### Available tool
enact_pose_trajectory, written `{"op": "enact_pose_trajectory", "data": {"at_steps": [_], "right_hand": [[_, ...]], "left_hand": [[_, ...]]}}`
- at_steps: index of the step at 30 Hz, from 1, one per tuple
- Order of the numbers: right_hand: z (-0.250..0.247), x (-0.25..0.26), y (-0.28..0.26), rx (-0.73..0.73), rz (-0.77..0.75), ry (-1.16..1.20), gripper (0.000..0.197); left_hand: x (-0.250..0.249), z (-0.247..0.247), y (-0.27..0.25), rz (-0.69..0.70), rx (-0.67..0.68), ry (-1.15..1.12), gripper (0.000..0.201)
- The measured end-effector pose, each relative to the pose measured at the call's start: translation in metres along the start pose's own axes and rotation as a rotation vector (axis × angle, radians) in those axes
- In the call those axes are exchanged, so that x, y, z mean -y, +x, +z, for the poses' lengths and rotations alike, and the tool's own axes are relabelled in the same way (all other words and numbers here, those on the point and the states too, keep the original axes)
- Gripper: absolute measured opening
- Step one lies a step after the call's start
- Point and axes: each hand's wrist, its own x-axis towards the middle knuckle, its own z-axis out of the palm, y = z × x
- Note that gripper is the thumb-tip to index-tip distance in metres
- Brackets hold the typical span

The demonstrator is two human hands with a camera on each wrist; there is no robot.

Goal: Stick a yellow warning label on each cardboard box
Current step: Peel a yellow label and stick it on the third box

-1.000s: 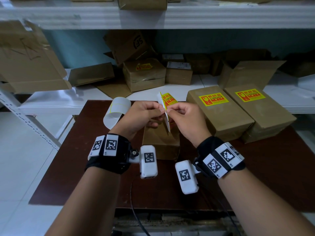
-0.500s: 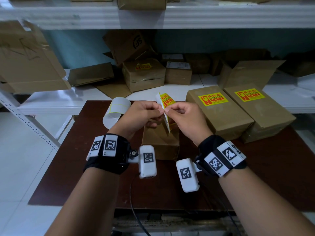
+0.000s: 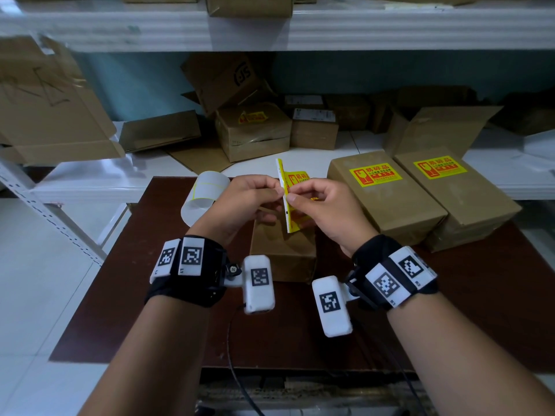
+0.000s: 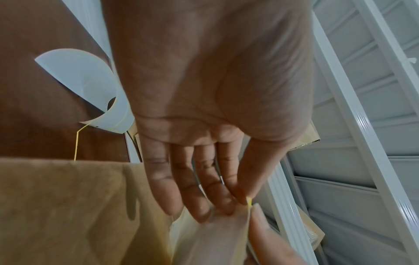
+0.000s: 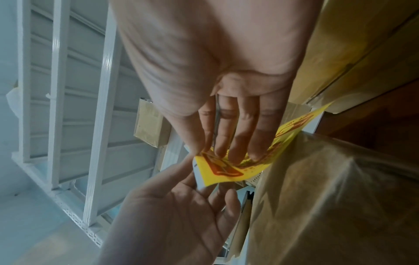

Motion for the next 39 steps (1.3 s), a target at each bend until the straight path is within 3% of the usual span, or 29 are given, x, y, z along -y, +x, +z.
{"op": "enact_pose_trajectory", "data": {"at_steps": [18, 24, 31, 39], "right_hand": [[0.0, 0.002, 0.0, -0.087, -0.14, -0.125, 0.014], [-0.001, 0.005, -0.001, -0.085, -0.14, -0.134, 0.018], [-0.001, 0.009, -0.004, -0.057, -0.064, -0.094, 0.004], [0.0, 0.009, -0.005, -0.062, -0.02, -0.111, 0.01]], "left_hand": [[-0.002, 0.001, -0.001, 0.052, -0.028, 0.009, 0.02], [0.001, 0.003, 0.001, 0.043, -0.028, 0.021, 0.017], [0.004, 0.005, 0.002, 0.041, 0.063, 0.053, 0.022], [0.006, 0.003, 0.003, 0.035, 0.035, 0.057, 0.021]]}}
